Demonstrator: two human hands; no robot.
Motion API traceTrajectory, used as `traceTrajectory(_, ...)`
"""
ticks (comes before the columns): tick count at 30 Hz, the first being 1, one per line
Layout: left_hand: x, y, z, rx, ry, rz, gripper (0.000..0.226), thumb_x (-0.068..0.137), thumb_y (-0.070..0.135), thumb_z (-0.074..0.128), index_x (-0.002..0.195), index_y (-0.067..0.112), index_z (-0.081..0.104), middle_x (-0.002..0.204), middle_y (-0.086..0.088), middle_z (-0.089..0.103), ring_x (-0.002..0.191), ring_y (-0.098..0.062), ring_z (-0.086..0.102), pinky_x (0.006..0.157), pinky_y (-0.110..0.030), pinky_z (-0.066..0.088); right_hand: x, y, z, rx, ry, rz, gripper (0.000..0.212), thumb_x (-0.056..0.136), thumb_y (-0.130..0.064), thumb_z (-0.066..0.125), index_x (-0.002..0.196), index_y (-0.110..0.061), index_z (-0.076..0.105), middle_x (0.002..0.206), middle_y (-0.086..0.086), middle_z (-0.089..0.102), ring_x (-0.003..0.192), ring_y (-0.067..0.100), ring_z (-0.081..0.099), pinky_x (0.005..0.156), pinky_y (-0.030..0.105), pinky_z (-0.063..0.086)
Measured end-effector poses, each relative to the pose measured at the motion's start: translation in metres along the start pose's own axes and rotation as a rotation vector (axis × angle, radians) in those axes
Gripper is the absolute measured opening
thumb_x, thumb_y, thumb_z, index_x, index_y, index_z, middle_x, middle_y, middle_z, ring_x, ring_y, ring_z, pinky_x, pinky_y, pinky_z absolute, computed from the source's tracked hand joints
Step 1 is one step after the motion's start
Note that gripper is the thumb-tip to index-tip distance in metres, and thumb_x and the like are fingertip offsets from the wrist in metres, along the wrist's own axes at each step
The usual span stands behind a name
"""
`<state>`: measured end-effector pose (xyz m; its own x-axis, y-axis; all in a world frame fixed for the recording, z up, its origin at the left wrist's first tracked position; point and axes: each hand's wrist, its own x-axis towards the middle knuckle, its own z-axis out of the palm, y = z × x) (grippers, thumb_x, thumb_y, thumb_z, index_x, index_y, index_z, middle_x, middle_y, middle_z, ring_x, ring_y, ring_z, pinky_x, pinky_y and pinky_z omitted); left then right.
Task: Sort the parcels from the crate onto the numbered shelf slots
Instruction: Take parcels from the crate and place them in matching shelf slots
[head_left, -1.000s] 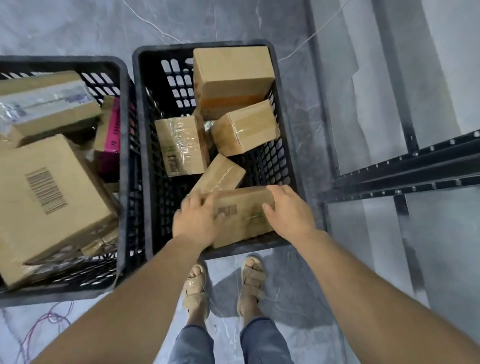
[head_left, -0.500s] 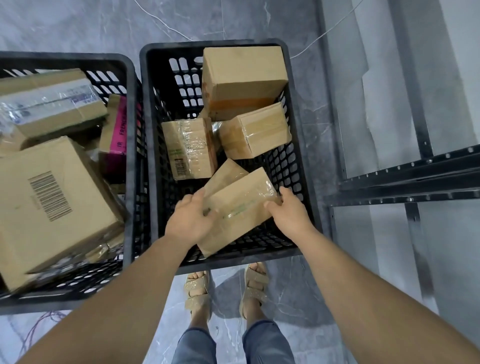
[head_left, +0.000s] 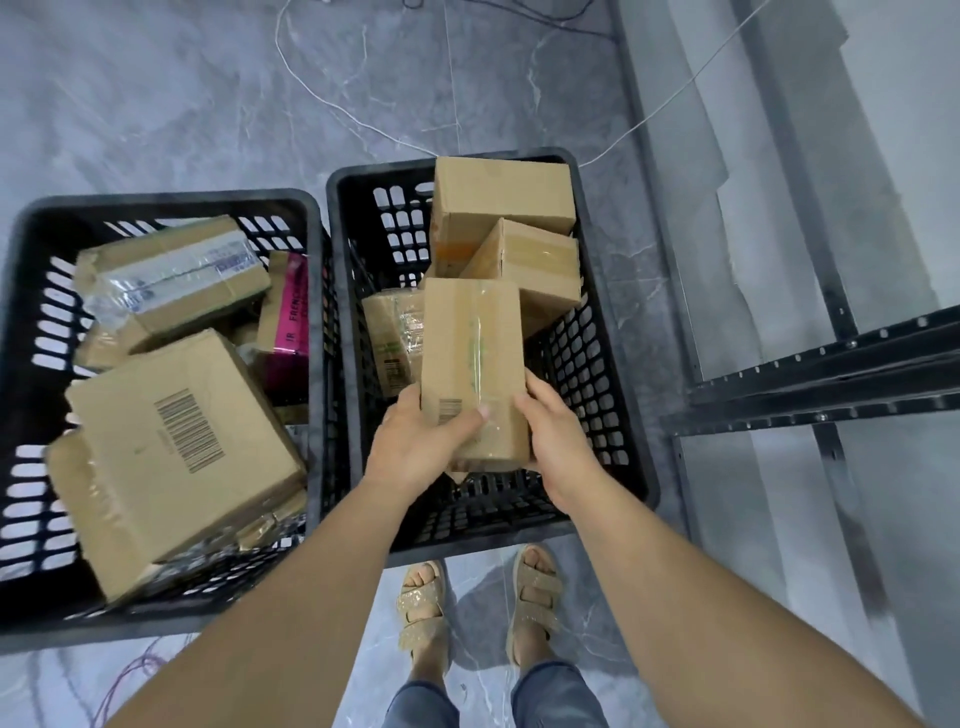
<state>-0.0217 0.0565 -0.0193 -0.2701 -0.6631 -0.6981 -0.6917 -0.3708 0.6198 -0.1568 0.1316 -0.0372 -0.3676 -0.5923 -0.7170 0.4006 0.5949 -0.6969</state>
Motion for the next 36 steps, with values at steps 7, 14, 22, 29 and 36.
traceTrajectory(7,-0.025,0.028,-0.027,-0.113,0.030,0.029,0.094,0.062,0.066,0.074,0.135,0.029,0.029,0.125,0.008,0.055,0.110,-0.015,0.057,0.095,-0.041,0.050,-0.031,-0.027,0.010,-0.059,-0.072,-0.117,0.042,0.101,-0.023,0.041,0.135,-0.047,0.047,0.140,-0.012,0.050,0.122,0.008,0.051,0.104,0.042,0.045)
traceTrajectory(14,-0.064,0.074,-0.047,0.102,0.149,-0.012,0.140,0.059,0.067,0.076,0.149,0.019,-0.020,0.154,-0.010,0.006,0.142,-0.031,0.018,0.113,-0.044,0.026,-0.074,-0.078,0.020,-0.080,-0.149,-0.278,0.050,0.094,-0.002,0.054,0.137,-0.028,0.050,0.142,-0.008,0.048,0.128,0.006,0.046,0.107,0.025,0.039)
traceTrajectory(22,-0.102,0.095,-0.083,-0.269,0.043,0.190,0.123,0.060,0.055,0.074,0.151,0.034,-0.006,0.148,0.001,0.028,0.129,-0.020,0.040,0.099,-0.039,0.044,-0.123,-0.130,0.012,-0.056,-0.061,-0.353,0.071,0.089,-0.020,0.066,0.150,-0.024,0.029,0.142,-0.007,0.040,0.129,0.009,0.041,0.098,0.024,0.038)
traceTrajectory(29,-0.137,0.106,-0.100,-0.682,-0.367,0.400,0.079,0.064,0.043,0.065,0.138,0.024,0.044,0.132,-0.002,0.060,0.123,-0.023,0.054,0.090,-0.042,0.046,-0.158,-0.150,0.003,0.157,-0.394,-0.289,0.057,0.081,-0.045,0.055,0.134,-0.023,0.052,0.126,0.003,0.065,0.115,0.022,0.060,0.099,0.046,0.044)
traceTrajectory(36,-0.155,0.137,-0.103,-0.472,-0.171,0.446,0.093,0.082,0.038,0.063,0.153,0.031,0.003,0.148,0.005,0.040,0.126,-0.015,0.045,0.112,-0.046,0.033,-0.183,-0.167,0.001,-0.036,-0.006,-0.588,0.058,0.066,-0.038,0.073,0.120,-0.046,0.052,0.114,-0.007,0.067,0.100,0.007,0.066,0.087,0.031,0.054)
